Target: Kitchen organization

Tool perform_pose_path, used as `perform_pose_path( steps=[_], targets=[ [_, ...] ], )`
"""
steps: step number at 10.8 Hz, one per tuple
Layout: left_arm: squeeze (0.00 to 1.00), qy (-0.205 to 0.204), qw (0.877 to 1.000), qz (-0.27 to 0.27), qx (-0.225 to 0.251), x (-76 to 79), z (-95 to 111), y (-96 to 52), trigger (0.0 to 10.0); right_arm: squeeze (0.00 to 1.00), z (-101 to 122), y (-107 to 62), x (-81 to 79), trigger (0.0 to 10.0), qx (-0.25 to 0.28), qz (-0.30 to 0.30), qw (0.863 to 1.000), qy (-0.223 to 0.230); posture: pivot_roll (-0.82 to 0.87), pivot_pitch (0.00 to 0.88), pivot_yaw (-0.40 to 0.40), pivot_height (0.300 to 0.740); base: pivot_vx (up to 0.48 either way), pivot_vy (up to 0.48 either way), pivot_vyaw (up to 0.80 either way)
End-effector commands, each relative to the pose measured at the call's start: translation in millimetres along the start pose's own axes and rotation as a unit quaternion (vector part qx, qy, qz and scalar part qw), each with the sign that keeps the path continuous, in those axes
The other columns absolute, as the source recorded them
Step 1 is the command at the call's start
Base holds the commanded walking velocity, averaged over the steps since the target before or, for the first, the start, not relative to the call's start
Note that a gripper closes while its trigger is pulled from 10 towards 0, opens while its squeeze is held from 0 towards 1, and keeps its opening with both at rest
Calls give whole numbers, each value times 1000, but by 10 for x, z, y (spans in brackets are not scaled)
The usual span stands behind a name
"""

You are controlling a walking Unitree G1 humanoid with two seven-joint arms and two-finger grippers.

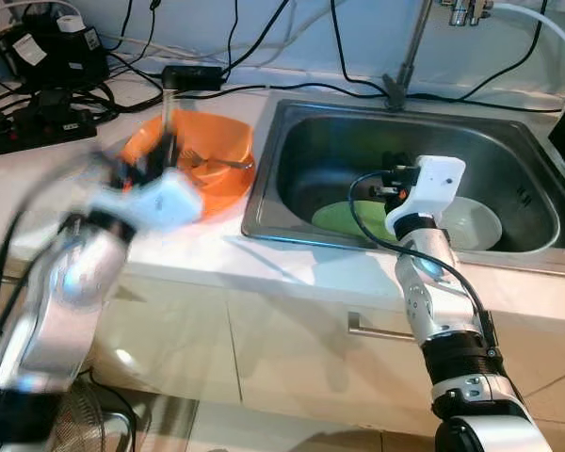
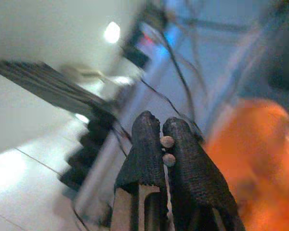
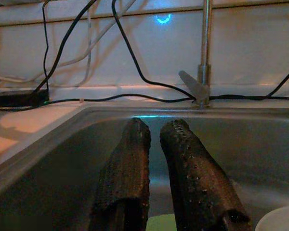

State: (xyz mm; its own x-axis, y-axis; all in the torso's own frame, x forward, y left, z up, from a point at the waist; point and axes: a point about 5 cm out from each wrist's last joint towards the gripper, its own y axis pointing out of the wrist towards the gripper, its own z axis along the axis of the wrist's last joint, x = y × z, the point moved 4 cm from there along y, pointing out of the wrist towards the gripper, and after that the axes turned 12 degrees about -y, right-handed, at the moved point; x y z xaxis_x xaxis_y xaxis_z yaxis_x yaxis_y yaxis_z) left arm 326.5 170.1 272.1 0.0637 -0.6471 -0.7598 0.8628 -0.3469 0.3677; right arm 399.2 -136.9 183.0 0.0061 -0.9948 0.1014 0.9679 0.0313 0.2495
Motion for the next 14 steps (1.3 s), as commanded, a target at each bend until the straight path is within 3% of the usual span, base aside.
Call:
perform_pose_path(
  steps=[1,2,3,4,5,6,7,10,14],
  targets=[
    [0,-35,998,7,46,1,233,99,0,0,50,43,-1,10000,7,-1,1000,-4,246,44,-38,740,0,0,0],
    [0,-112,990,-8,82,102,448,227,0,0,73,50,2,10000,15,-1,1000,-3,245,41,-38,740,0,0,0],
    [0,-195,974,-29,113,242,649,313,0,27,103,60,-2,10000,22,2,1000,-5,237,34,-37,740,0,0,0],
    [0,-289,945,-61,139,416,861,375,8863,1000,162,65,-23,10000,41,17,998,-33,227,28,-33,740,0,0,0],
    [0,-350,922,-77,145,509,958,409,10000,1000,193,63,-37,10000,51,23,997,-58,220,27,-32,740,0,0,0],
    [0,-426,888,-93,146,600,1035,443,10000,1000,275,53,-12,10000,80,22,988,-128,211,25,-28,740,0,0,0],
    [0,-456,873,-95,142,604,1027,449,10000,1000,313,37,-42,10000,100,37,975,-194,207,28,-24,740,0,0,0],
    [0,-478,864,-103,119,599,934,438,10000,1000,297,25,-60,10000,111,33,960,-256,215,33,-22,740,0,0,0],
    [0,-465,862,-173,107,719,918,364,10000,1000,276,0,-124,10000,117,37,954,-273,216,38,-19,740,0,0,0]
  ],
)
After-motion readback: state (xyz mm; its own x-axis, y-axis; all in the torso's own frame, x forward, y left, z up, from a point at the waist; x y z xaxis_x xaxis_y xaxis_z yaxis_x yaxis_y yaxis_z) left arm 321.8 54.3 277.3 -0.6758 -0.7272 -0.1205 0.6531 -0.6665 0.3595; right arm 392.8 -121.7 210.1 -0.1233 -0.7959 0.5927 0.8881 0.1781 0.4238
